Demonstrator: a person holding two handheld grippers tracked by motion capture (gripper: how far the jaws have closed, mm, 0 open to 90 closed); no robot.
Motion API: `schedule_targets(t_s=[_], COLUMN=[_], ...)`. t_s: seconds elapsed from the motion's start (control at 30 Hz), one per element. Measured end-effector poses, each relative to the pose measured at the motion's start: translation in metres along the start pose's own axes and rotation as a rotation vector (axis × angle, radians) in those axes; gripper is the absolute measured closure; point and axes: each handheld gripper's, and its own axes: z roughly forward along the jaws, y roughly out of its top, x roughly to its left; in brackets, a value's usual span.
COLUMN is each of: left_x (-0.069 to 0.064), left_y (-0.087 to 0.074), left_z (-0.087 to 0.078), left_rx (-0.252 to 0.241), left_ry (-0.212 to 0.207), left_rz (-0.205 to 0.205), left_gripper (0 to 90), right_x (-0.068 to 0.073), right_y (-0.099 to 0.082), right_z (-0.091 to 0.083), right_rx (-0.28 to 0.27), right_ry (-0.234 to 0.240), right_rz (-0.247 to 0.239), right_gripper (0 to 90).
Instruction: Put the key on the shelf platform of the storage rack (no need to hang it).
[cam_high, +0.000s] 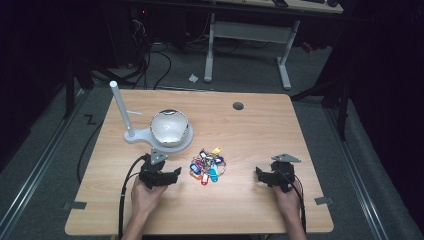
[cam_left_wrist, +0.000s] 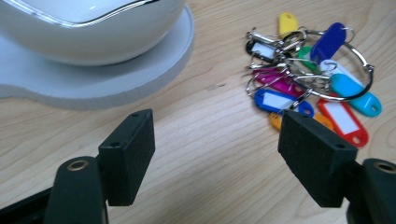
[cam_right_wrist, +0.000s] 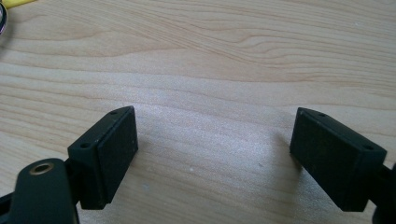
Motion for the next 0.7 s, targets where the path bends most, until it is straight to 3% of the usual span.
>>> schedule_targets(t_s=[0.23,0.7], left_x=[-0.010,-0.030], left_y=[0.011,0.034], left_z=[0.007,0.022], left_rx=[0.015,0.015], left_ry=[-0.057,-0.091], left_rz=[0.006,0.068], left_gripper=[28.3,25.9], right_x=[0.000,0.000], right_y=[0.000,0.000], right_z=[0.000,0.000], right_rx=[0.000,0.000], right_ry=[0.000,0.001], right_rz=[0.000,-0.001], right_gripper=[15.2,15.2])
